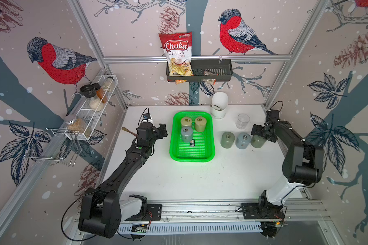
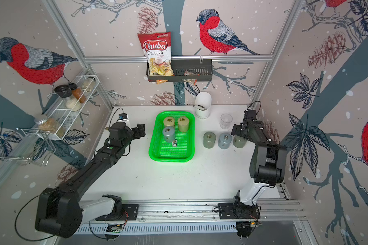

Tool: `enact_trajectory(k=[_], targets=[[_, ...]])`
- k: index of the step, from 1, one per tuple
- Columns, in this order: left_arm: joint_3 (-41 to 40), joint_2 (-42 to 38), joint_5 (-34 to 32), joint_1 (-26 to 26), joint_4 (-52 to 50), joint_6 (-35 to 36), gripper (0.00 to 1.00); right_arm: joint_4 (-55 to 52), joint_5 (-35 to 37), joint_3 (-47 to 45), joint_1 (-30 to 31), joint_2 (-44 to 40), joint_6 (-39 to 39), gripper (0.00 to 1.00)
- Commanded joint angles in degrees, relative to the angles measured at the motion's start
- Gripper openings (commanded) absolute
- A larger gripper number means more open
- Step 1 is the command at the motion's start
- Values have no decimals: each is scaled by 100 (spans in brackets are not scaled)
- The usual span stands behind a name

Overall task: Take the tea canister out of the basket
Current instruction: Place the tea canister at the center of the board.

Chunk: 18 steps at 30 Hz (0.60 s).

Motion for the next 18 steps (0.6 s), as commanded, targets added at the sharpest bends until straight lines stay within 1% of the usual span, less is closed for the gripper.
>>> enact_trajectory(k=[1,5,10,16,18], targets=[[-2,-62,-56,-24,-1,4,97,-29,159,45,59,-111,-31,100],[-23,-128,-56,-20,2,9,97,-66,244,92,147,-268,-57,100],[-66,-234,-31,-18,37,-1,97,-153,584,234,364,-463,-74,100],[-90,-297,0,-23,19,9,97,-249,931,395,828,-736,-153,100],[-90,-306,30,-16,16,-1,97,-297,937,469,1029,-825,-171,100]])
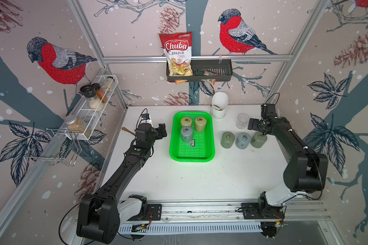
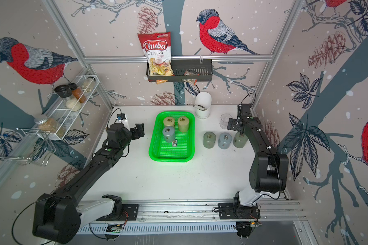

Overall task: Take the tea canister out of the basket
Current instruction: Place the tea canister at the center of the board, then pick up the tea canister from the basket.

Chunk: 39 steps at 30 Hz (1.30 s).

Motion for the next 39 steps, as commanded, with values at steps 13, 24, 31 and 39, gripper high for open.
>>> enact_trajectory(k=[13,24,31,39], targets=[[7,-96,150,-24,-29,-6,97,-4,-358,400,1732,-411,-284,100],[-90,-270,238,-23,15,-42,97,504,-951,1051,3558,461,-221,100],[-175,-388,123,-14,-65,-20,97,184,-554,2131,4334,1703,-155,100],[-255,-481,-38,-10,-103,-39,97,-256,-563,3402,4696,2959,-12,100]])
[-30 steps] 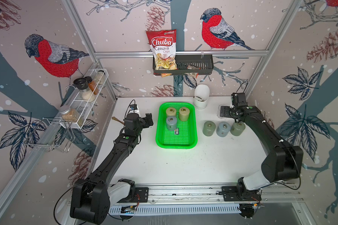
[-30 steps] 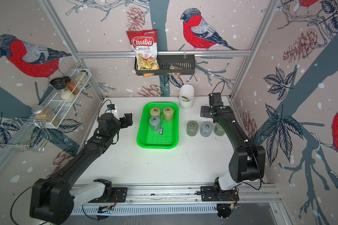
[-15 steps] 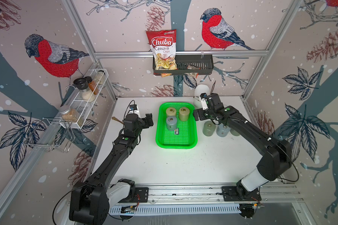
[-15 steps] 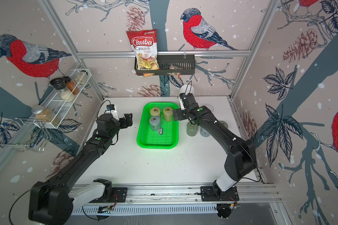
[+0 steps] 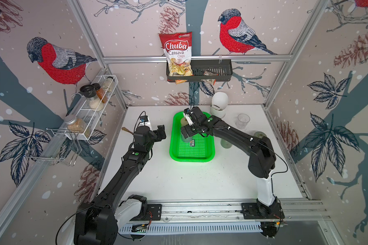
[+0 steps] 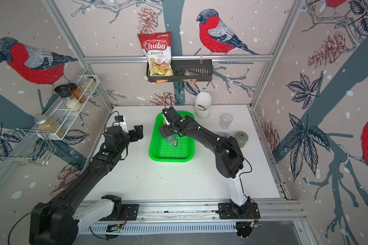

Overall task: Take the tea canister out of the basket
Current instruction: Pick up the tea canister from the basket.

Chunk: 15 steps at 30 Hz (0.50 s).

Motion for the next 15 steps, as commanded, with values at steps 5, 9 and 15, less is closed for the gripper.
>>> enact_trajectory(k=[5,9,15], targets=[[-41,-11,-83,-14,-6,-28,97,-659,220,1002,53,870,216,100],[-54,22,-83,-12,-8,-13,97,-720,297,1195,62,1127,268,100],[-56,31,-100,-11,-7,1,97,-883,348,1440,42,1476,287,100]])
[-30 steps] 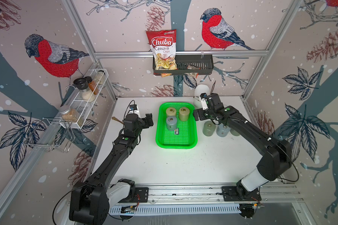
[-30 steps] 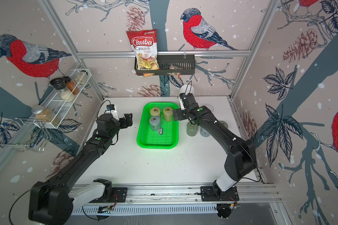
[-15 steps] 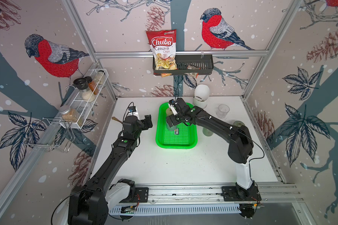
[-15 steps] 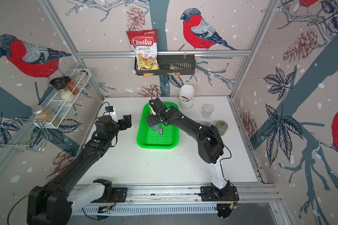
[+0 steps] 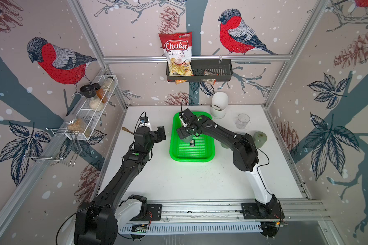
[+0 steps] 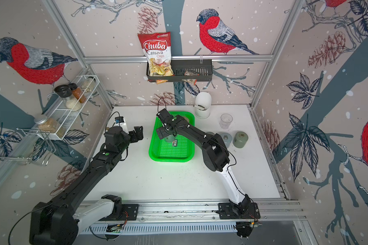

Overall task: Take the tea canister out of the basket
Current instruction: Pick up the tea canister from the basket.

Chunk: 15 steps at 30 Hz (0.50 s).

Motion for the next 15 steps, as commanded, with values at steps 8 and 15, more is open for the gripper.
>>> enact_trajectory(k=[8,15], targets=[[-16,7,-100,-14,71,40,97,-122,87,131,-31,304,106,100],[-15,9,-103,-14,68,31,97,-41,-53,199,-79,422,81,100]])
